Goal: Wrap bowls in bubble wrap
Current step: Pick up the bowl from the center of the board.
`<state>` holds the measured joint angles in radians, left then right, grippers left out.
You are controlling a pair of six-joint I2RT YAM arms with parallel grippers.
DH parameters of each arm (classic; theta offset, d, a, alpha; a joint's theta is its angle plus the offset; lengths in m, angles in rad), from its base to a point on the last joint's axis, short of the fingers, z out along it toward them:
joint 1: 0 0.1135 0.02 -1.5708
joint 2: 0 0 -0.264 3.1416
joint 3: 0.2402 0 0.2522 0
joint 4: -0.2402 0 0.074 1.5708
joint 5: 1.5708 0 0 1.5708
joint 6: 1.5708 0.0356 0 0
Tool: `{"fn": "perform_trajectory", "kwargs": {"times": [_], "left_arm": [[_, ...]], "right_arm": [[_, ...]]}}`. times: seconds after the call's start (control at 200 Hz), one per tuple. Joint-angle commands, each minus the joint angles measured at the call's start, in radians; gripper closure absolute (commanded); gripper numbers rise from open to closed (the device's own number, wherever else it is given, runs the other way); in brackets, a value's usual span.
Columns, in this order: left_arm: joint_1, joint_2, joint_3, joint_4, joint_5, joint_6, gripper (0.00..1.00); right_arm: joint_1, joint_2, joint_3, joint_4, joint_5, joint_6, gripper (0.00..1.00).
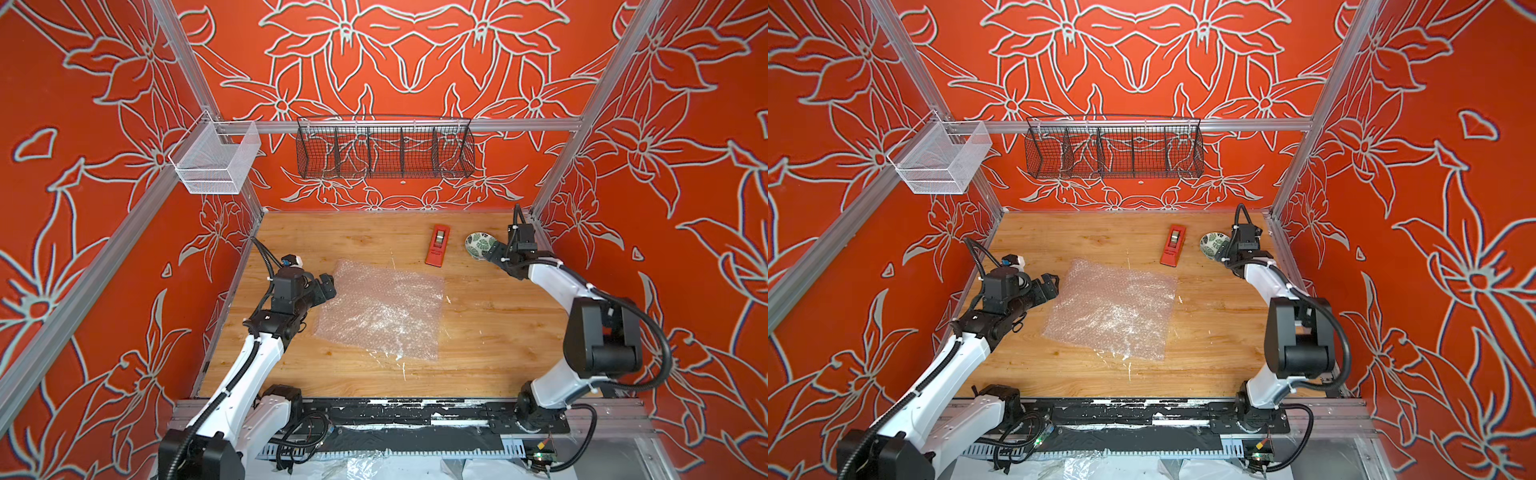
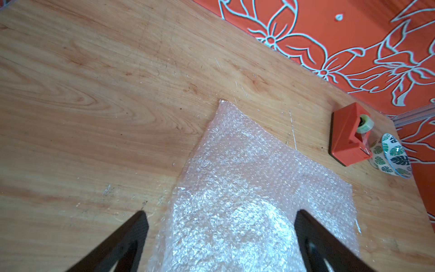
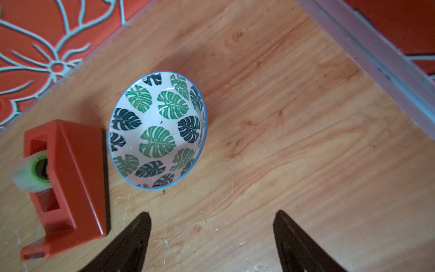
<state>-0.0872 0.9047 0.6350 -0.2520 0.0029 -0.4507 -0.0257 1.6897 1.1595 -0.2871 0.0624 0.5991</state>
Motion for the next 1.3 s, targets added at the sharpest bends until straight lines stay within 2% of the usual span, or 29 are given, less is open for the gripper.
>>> {"fn": "perform_trajectory", "kwargs": {"times": [0.0, 0.095, 0.3, 0.46, 0.756, 1.016, 1.291], "left_arm": [[-0.003, -0.039, -0.019, -0.042, -0.001, -0.02, 0.03], [-0.003, -0.052, -0.027, -0.063, -0.01, -0.02, 0.03], [-0.002, -0.017, -0.008, -0.116, -0.022, -0.027, 0.03], [-0.002, 0.039, 0.029, -0.15, 0.008, -0.033, 0.03], [-0.002, 0.132, 0.079, -0.202, 0.008, -0.046, 0.03], [0.0, 0.179, 0.103, -0.244, -0.001, -0.054, 0.03], [0.0, 0.186, 0.091, -0.258, -0.012, -0.075, 0.03]], "right_arm": [[-0.016, 0.084, 0.09, -0.026, -0.097, 0.02, 0.18], [-0.026, 0.173, 0.164, -0.022, -0.135, 0.026, 0.19], [-0.028, 0.338, 0.32, -0.094, -0.178, 0.043, 0.3], [-0.029, 0.393, 0.348, -0.107, -0.176, 0.049, 0.39], [-0.029, 0.422, 0.345, -0.104, -0.194, 0.022, 0.75], [-0.043, 0.379, 0.329, -0.11, -0.272, 0.0, 1.0], [-0.043, 0.134, 0.158, -0.115, -0.334, -0.03, 1.0]]}}
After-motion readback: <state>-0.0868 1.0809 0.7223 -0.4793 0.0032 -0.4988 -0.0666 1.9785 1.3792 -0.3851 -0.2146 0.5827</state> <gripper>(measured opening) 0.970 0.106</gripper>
